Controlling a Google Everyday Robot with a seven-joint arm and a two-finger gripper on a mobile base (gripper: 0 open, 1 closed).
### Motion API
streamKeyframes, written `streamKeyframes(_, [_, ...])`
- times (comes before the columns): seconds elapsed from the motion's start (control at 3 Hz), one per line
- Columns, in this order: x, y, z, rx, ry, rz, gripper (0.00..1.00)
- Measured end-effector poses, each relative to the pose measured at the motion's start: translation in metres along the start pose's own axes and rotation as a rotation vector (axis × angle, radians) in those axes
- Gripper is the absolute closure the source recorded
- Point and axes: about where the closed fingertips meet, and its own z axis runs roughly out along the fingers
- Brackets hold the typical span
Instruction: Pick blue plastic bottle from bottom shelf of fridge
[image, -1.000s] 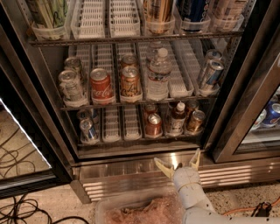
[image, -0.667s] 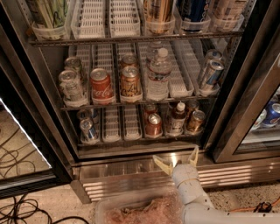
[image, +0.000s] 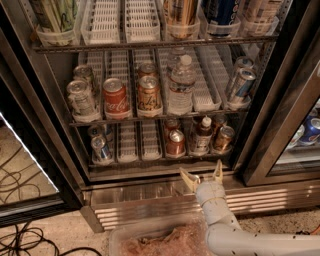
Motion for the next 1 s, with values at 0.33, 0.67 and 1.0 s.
streamKeyframes(0.33, [-0.005,-0.008,0.013,0.027,-0.036,-0.017,0.27])
streamKeyframes(0.67, [-0.011,-0.015,0.026,0.052,-0.074,-0.031,0.24])
streamKeyframes(1.0, [-0.020,-0.022,0.039,0.078,-0.117,-0.038,0.22])
